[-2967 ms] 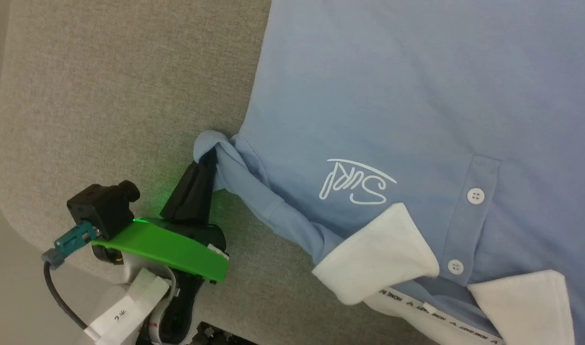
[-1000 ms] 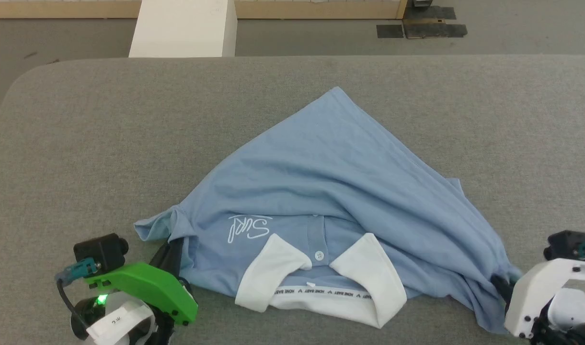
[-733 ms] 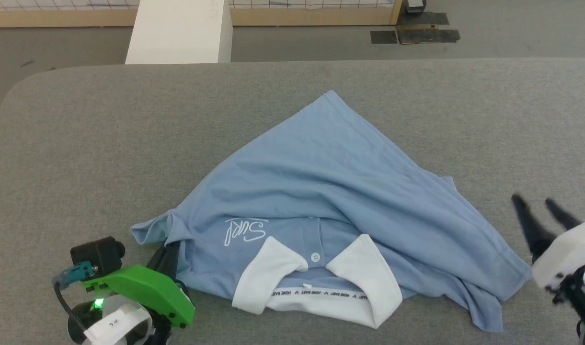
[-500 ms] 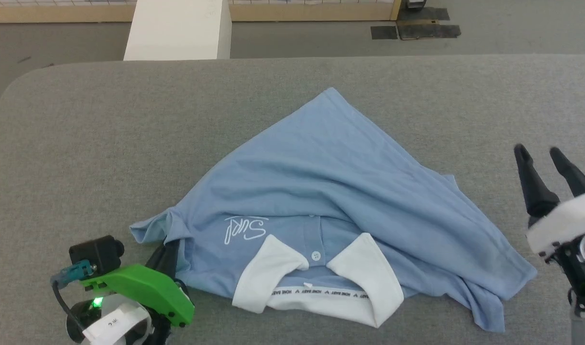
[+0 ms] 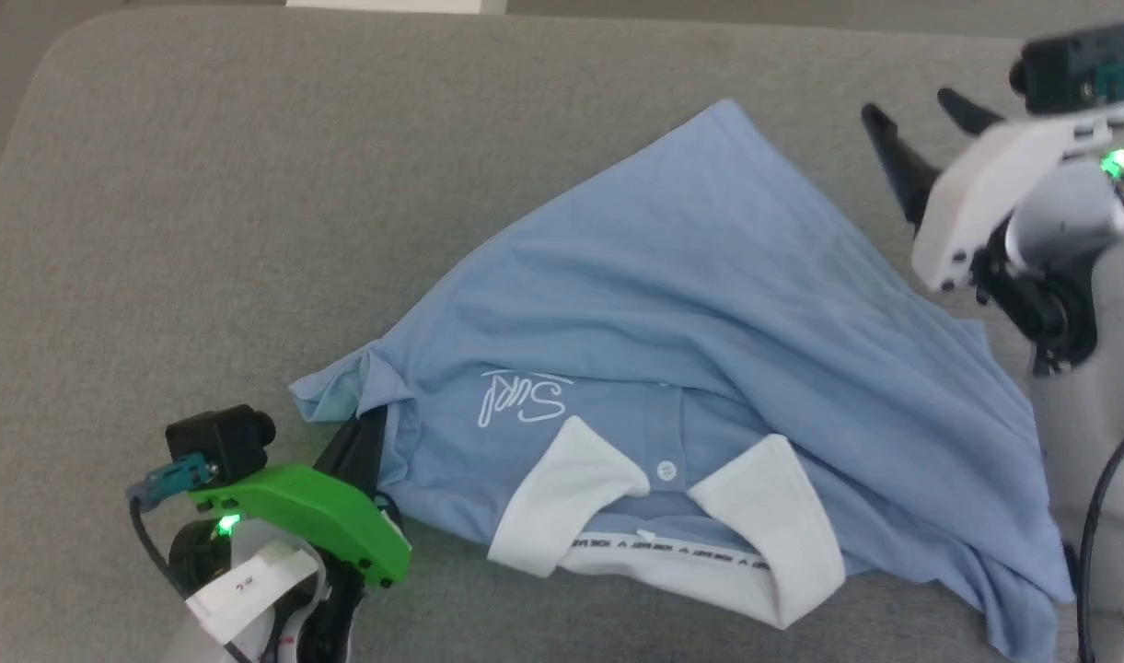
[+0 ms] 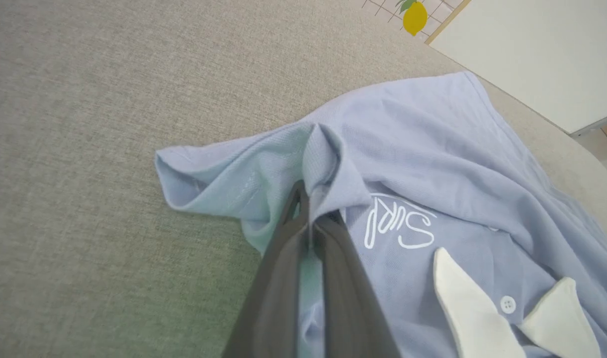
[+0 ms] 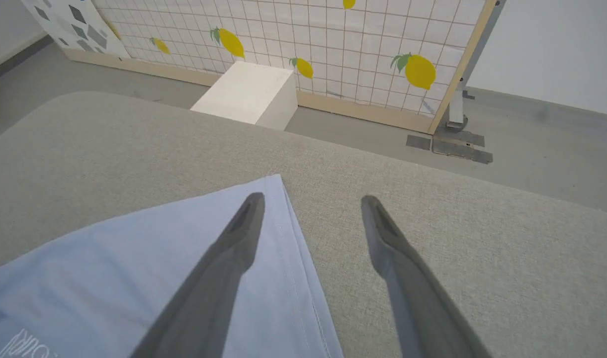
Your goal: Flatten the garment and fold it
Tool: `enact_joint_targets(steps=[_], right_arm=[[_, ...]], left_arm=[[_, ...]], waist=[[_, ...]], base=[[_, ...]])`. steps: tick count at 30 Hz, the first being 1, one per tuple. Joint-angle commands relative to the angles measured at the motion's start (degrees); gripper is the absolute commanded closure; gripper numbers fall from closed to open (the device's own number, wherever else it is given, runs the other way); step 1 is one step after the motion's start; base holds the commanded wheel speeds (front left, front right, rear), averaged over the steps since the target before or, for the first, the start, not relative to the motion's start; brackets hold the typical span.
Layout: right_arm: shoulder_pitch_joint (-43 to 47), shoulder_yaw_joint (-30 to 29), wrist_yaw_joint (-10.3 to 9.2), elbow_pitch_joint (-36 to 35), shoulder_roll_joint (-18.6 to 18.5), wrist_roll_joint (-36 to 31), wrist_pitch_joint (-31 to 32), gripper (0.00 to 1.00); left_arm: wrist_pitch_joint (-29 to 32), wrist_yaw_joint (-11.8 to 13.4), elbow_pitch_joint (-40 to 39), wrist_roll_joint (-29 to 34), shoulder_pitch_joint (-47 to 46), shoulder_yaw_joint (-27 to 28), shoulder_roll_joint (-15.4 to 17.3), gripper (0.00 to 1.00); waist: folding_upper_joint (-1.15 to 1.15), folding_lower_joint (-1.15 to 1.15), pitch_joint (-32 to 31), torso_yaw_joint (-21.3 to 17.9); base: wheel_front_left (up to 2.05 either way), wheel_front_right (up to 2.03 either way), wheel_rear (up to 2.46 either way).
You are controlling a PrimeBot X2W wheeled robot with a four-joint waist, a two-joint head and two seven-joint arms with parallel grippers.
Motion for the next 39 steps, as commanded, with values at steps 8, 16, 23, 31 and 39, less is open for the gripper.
enact_joint_targets(steps=[8,16,23,31,39], right_arm=[[-14.1,7.0,-0.06,11.0,-3.6,-5.9,14.2,0.0],[-21.0,13.0,-0.06,16.5,-6.4,-8.3,25.3,0.0],[-21.2,16.4,-0.06,18.3,-7.7,-7.4,31.9,0.0],[-20.7,16.9,-0.06,16.4,-9.8,-4.2,36.7,1.0],[-20.3,12.8,-0.06,12.5,-9.5,-4.4,31.4,1.0]], left_arm=[[-1.8,-2.8,3.5,-0.8,-3.8,-1.8,-3.0,1.0],[-3.5,-5.2,7.1,-1.5,-5.9,-3.3,-5.3,1.0],[-4.5,-6.2,9.2,-1.8,-6.6,-3.8,-6.2,1.0],[-4.7,-6.4,10.1,-1.9,-7.1,-3.8,-6.1,1.0],[-4.6,-6.0,10.1,-1.7,-7.0,-3.5,-5.2,1.0]], waist=[[0.0,0.0,10.5,11.3],[0.0,0.0,13.7,14.8],[0.0,0.0,14.7,15.8],[0.0,0.0,14.3,14.9],[0.0,0.0,11.6,12.5]], base=[[0.0,0.0,0.0],[0.0,0.0,0.0],[0.0,0.0,0.0],[0.0,0.0,0.0],[0.0,0.0,0.0]])
